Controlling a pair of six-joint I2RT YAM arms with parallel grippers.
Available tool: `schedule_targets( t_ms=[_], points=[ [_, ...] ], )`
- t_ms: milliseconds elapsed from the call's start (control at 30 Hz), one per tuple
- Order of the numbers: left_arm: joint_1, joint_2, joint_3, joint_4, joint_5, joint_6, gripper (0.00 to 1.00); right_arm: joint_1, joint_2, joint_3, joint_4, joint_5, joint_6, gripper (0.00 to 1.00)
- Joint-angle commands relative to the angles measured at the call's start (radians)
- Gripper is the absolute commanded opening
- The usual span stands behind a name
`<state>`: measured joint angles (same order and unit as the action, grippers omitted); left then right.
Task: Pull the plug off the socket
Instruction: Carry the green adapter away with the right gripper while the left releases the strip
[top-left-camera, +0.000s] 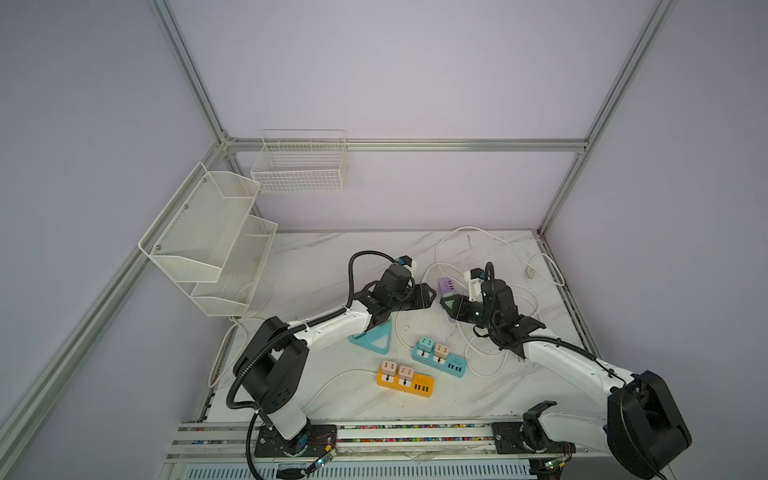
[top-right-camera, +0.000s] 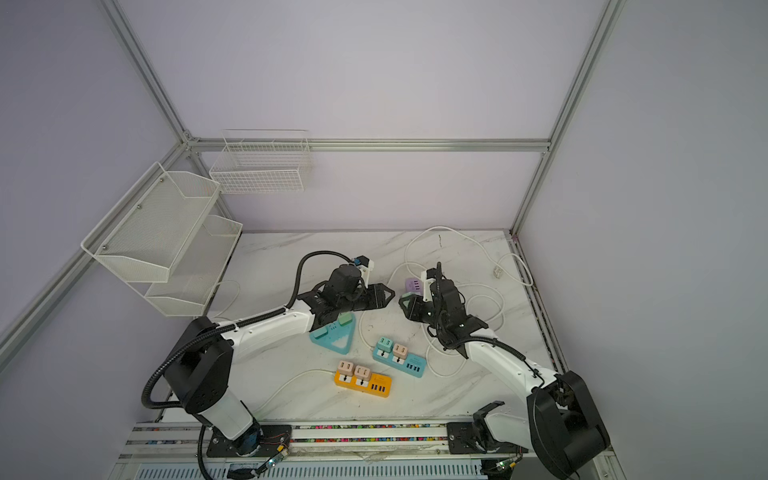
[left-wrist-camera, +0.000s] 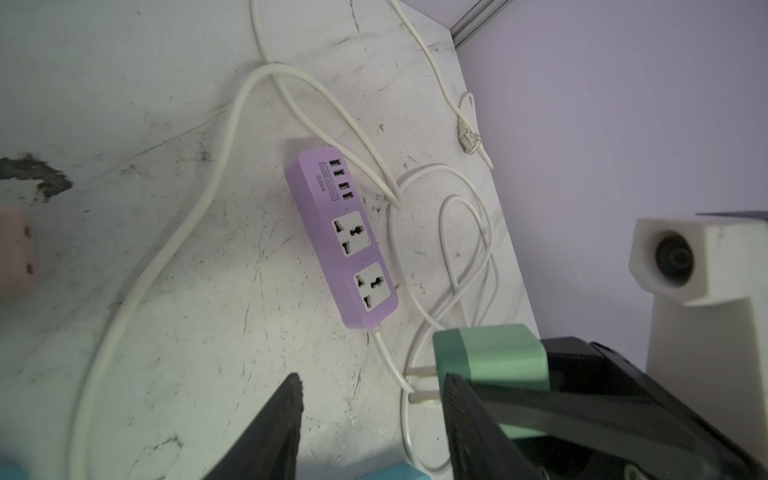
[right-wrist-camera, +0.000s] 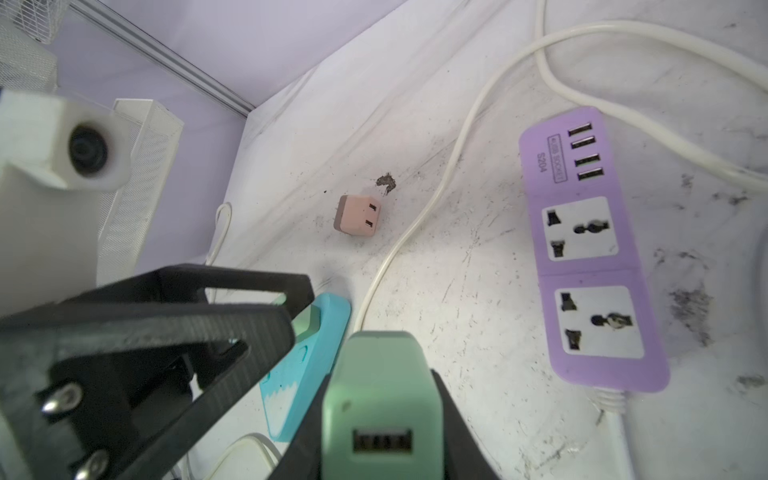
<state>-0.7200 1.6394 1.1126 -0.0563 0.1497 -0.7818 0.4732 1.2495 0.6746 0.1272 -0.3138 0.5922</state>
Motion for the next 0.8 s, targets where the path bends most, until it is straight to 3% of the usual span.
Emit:
schedule_targets(
  t_ms=[0,400,767],
  points=[
    [0.008,-0.094,-0.091,-0.042,-0.049,0.013,0.57,0.020,0.052,-0.016,0.161,-0.032,0.071,0.10],
    [0.029,-0.412,-0.249,-0.182,-0.173,0.042,0.70,0.086,0.278,0.038,0.369,0.021,0.135,0.10],
    [0.043,-0.545,-0.317,-0.248,-0.216,0.032,0.75,0.104,0.552,0.242,0.423,0.066,0.144,0.10]
  ],
)
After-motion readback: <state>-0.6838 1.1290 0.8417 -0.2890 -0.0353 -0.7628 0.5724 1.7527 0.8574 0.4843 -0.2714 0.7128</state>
